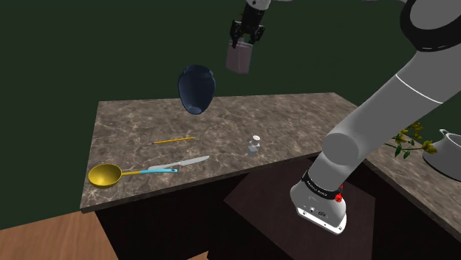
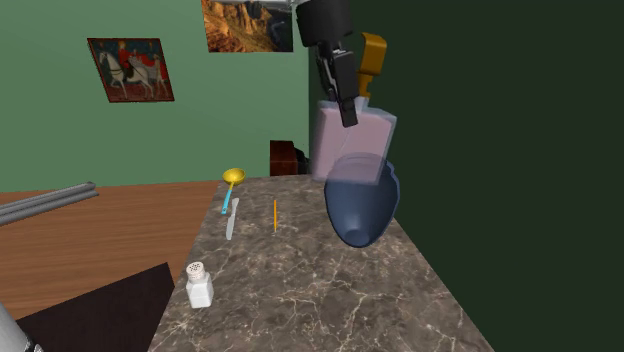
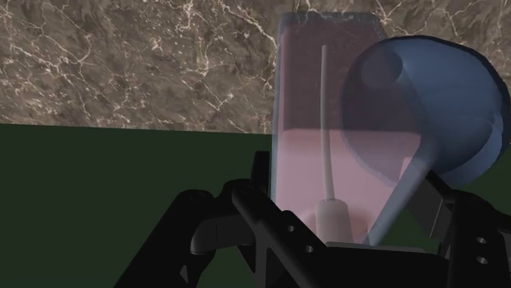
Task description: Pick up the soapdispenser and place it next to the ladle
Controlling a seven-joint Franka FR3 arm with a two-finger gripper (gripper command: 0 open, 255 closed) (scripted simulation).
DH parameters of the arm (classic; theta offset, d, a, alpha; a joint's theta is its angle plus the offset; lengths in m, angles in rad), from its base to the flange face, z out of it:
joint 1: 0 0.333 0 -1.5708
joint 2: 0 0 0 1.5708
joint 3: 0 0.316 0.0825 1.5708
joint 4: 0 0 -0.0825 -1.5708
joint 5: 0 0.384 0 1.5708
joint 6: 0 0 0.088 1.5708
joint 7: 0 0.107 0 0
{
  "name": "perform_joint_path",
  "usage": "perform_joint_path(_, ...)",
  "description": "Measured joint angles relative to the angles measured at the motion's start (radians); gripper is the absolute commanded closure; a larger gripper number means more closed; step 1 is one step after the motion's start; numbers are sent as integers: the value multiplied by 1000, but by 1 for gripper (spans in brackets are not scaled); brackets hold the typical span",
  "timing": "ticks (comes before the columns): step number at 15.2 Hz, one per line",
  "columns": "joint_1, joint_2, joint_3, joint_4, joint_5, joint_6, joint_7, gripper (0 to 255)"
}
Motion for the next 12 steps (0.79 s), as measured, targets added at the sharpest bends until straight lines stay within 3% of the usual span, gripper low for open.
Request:
perform_joint_path(5, 0, 6, 0, 71, 1, -65, -4, 255)
perform_joint_path(12, 55, 66, 92, 153, -24, -99, 145, 255)
